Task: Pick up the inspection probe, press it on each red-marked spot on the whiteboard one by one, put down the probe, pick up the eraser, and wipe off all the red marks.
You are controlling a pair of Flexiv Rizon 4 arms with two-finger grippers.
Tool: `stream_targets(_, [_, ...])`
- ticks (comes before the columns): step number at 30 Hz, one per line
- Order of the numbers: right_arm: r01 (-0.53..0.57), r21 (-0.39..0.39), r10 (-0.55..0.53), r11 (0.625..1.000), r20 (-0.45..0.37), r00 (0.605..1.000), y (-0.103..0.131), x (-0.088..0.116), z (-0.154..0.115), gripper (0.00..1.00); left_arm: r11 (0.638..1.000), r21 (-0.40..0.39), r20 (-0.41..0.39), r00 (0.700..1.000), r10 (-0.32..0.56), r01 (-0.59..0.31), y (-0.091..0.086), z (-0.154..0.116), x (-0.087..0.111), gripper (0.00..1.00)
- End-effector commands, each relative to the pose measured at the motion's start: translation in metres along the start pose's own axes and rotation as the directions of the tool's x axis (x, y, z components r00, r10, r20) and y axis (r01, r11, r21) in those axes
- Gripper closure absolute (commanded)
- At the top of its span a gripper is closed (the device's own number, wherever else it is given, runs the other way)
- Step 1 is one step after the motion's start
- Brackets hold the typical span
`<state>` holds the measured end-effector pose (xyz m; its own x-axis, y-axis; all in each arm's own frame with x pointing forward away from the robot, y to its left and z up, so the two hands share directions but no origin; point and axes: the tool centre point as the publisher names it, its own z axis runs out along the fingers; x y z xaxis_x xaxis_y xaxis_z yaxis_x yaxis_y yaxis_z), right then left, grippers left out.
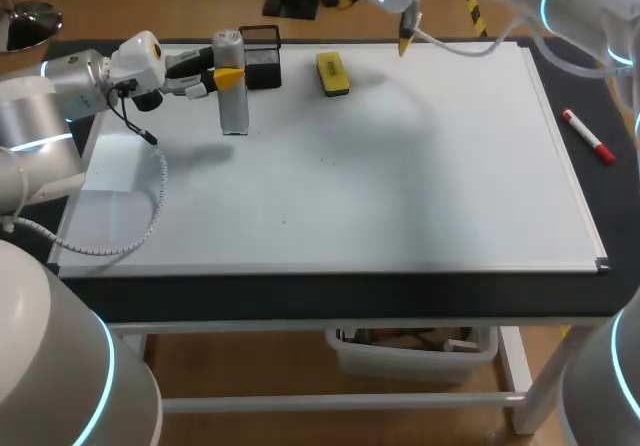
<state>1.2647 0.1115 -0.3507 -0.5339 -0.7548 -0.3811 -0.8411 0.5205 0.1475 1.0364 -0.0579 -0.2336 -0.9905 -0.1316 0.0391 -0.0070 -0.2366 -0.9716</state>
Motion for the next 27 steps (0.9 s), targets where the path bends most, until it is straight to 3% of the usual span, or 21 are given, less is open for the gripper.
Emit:
stream_targets(1, [-0.069,-0.034,0.07,0.997,0.035,0.997,-0.001,0.011,-0.033,0.0,1.0,0.001,0.003,1.0,0.003,-0.003,-0.001,0.001,0.001,1.0])
stream_targets(4, [-0.142,-0.059,0.145,0.988,0.039,0.989,-0.006,0.014,-0.047,0.0,1.0,0.001,0.003,1.0,0.003,-0.003,-0.001,0.001,0.001,1.0])
stream_targets(8, [-0.244,-0.118,0.242,0.963,-0.033,0.97,-0.011,0.018,-0.061,0.0,1.0,0.001,0.003,1.0,0.003,-0.003,-0.001,0.001,0.001,1.0])
stream_targets(10, [-0.317,-0.169,0.302,0.933,-0.11,0.947,-0.014,0.021,-0.067,0.0,1.0,0.001,0.003,1.0,0.003,-0.003,-0.001,0.001,0.001,1.0])
stream_targets(20, [-0.436,-0.234,0.434,0.869,-0.061,0.899,-0.018,0.051,-0.096,0.0,1.0,0.001,0.003,1.0,0.003,-0.003,-0.001,0.001,0.001,1.0])
stream_targets(27, [-0.436,-0.234,0.434,0.869,-0.061,0.899,-0.018,0.051,-0.096,0.0,1.0,0.001,0.003,1.0,0.003,-0.003,-0.001,0.001,0.001,1.0])
